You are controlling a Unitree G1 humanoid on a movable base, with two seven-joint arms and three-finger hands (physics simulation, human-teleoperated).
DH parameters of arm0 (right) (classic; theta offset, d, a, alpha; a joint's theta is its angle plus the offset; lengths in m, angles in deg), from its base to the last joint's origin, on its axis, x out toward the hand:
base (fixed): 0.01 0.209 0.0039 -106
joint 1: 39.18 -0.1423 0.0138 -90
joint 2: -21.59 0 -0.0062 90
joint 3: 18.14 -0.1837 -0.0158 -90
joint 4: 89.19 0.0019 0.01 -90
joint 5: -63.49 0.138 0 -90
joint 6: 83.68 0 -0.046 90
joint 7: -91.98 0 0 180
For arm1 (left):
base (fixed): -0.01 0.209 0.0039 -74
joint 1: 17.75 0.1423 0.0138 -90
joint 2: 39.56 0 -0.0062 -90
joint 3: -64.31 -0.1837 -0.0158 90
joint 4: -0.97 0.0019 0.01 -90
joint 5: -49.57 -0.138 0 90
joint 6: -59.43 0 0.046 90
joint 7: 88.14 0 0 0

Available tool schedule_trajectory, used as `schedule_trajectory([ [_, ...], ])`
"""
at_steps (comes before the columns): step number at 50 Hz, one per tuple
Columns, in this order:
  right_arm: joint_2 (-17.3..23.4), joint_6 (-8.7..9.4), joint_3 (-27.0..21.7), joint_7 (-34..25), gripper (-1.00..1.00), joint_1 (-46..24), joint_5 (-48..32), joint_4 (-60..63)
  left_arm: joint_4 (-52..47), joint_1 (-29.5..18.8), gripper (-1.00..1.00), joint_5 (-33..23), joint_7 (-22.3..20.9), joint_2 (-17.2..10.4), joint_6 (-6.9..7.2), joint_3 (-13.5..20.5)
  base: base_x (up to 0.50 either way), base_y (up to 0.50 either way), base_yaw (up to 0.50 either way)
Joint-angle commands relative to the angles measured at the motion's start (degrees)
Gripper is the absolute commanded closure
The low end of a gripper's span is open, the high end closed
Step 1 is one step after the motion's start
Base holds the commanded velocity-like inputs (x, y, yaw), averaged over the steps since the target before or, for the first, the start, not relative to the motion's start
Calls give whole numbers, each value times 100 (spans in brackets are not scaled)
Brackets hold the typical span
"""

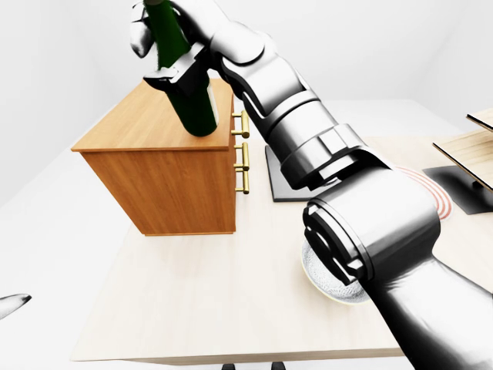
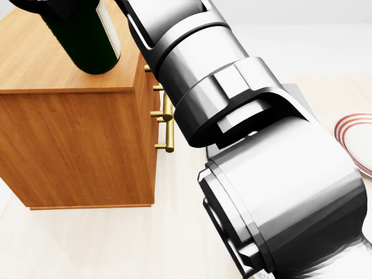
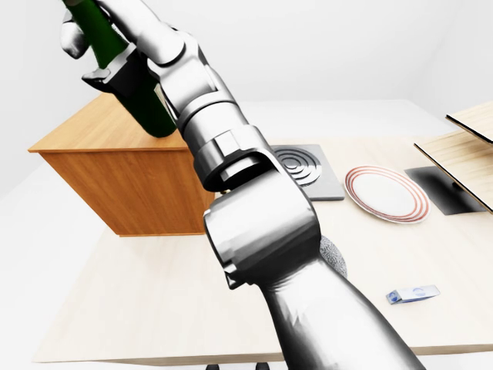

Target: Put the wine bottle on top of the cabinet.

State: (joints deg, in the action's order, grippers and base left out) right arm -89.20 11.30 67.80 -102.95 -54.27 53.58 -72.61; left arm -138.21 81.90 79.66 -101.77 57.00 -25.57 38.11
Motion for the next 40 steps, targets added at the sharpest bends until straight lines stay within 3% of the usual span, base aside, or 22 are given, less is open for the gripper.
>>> schedule_trajectory([
  [1,27,2,-42,176,21,15,42,8,5,7,-100,-7,-2,10,0,-6,0,0,0],
  [2,23,2,-37,166,-57,20,38,12,5,7,-100,-10,-2,13,0,-12,0,0,0],
  [3,22,2,-33,195,-100,23,27,12,5,7,-100,-12,-3,16,0,-15,0,0,0],
  [40,174,2,-77,182,-100,-200,82,31,-71,-13,-100,50,38,-26,0,15,0,0,0],
])
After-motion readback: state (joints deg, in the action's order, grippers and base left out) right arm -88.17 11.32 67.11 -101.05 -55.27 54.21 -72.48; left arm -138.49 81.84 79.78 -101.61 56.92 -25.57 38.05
